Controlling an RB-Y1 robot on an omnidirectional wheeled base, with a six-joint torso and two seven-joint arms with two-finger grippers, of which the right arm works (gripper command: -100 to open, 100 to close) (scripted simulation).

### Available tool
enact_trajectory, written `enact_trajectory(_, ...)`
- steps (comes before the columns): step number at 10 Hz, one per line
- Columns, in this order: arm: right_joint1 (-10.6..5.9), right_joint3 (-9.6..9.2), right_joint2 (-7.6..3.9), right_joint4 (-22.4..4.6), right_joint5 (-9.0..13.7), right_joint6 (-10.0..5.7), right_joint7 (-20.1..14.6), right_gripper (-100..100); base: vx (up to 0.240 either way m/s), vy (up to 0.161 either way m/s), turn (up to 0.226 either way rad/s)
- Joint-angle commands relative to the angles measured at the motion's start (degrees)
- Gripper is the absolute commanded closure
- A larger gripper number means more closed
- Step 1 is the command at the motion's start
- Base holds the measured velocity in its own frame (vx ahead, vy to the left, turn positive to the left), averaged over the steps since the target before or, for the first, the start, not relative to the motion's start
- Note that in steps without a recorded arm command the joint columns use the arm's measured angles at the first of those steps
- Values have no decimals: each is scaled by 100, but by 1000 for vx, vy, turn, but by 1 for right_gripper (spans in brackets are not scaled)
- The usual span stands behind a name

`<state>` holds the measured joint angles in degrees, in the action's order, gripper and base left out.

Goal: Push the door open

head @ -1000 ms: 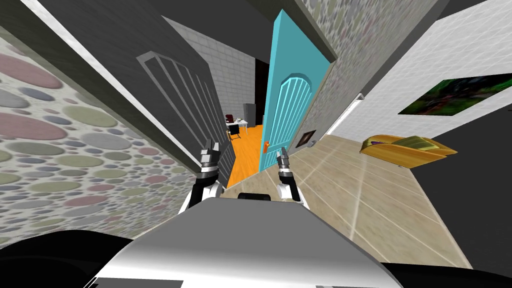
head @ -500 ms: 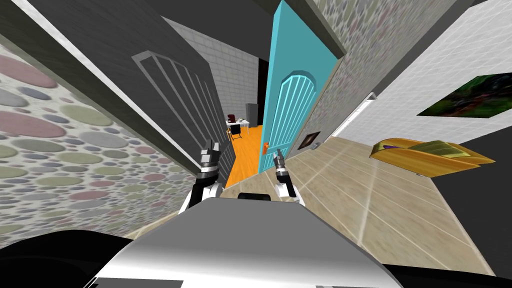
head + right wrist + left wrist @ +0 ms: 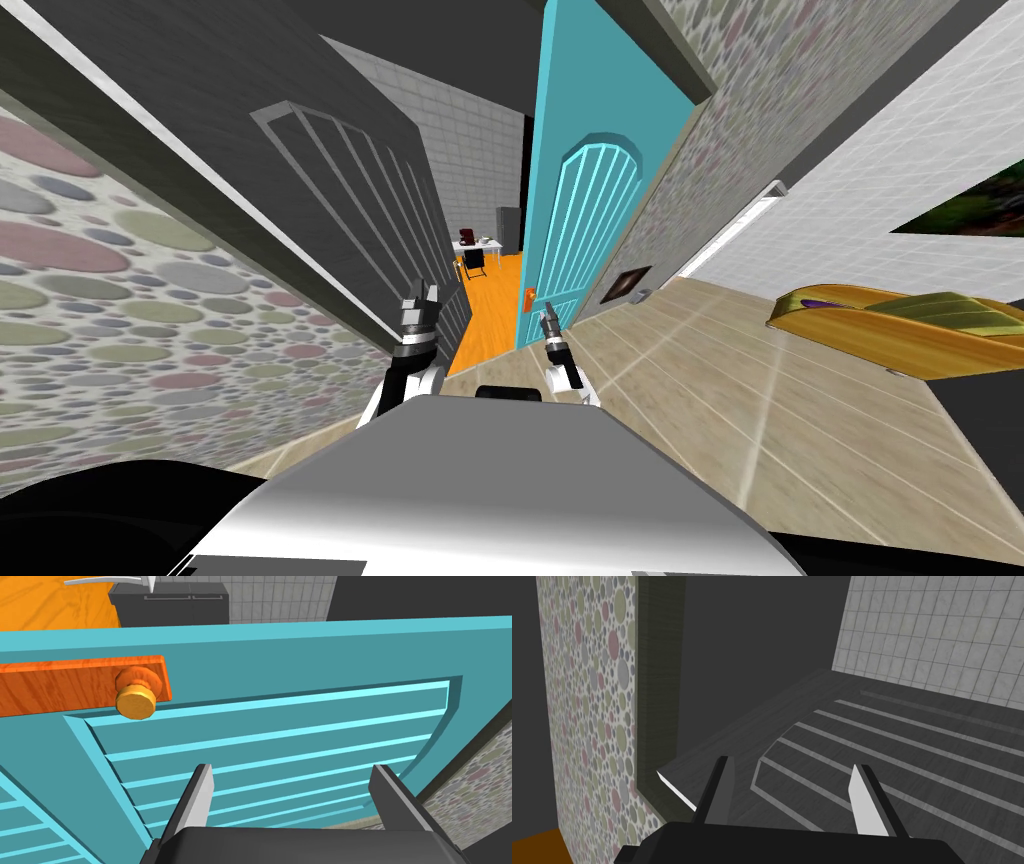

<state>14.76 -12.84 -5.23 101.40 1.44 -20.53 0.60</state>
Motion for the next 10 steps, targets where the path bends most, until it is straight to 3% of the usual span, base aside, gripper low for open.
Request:
enact_trajectory(1, -102, -58, -10, -234, -6, 53, -33, -100, 61, -116, 93)
enact_trajectory(8, -465, -291, -23, -1074, -34, 259, -162, -100, 53, -115, 85)
enact_trajectory(10, -635, -399, -18, -1467, -47, 354, -222, -100, 71, -171, 118)
